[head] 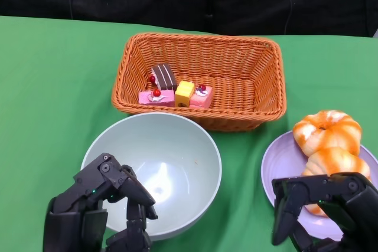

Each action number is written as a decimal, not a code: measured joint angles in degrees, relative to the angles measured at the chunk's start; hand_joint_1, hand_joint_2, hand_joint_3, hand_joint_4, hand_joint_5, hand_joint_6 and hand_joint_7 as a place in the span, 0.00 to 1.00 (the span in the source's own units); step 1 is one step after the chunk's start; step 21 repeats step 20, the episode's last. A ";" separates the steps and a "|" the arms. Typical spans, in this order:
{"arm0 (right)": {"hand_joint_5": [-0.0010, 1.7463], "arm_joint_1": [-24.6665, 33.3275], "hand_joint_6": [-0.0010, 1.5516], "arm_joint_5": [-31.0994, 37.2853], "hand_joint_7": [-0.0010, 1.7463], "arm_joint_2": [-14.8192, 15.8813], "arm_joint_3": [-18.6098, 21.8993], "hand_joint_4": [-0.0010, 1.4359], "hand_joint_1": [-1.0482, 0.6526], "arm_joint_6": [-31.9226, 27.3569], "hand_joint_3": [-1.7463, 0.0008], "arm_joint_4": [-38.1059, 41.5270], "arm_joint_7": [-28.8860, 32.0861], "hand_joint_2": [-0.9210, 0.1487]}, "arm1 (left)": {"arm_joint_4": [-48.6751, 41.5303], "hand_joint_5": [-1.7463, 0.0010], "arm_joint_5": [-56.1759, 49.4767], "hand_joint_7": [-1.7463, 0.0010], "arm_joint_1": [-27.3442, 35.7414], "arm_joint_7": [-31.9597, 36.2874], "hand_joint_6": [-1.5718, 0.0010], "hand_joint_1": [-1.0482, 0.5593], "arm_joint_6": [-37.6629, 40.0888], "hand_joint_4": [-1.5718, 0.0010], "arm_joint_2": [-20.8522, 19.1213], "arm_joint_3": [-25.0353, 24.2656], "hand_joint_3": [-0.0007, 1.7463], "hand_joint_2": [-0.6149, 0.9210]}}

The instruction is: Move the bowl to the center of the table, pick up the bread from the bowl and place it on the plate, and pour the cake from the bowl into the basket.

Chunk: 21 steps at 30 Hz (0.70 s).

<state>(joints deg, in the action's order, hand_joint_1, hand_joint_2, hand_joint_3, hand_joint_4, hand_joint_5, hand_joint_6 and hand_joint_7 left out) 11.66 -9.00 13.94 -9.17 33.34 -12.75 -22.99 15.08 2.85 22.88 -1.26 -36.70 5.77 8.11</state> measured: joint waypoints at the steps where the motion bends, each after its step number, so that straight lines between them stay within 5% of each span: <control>1: 1.00 -0.01 0.64 0.00 0.91 -0.01 0.00 0.77 0.61 -0.11 0.00 0.03 -0.15 0.69 | -0.19 0.00 0.07 0.07 -0.05 0.00 0.51 0.62 -0.02 0.42 0.01 -0.02 0.84 0.65; 21: 1.00 -0.75 0.62 1.02 0.93 -1.19 0.43 0.77 0.63 0.06 0.00 1.46 -0.49 0.69 | -0.89 0.00 0.66 0.11 -0.54 -0.40 0.50 0.62 -1.04 0.43 -0.27 -0.18 0.81 0.66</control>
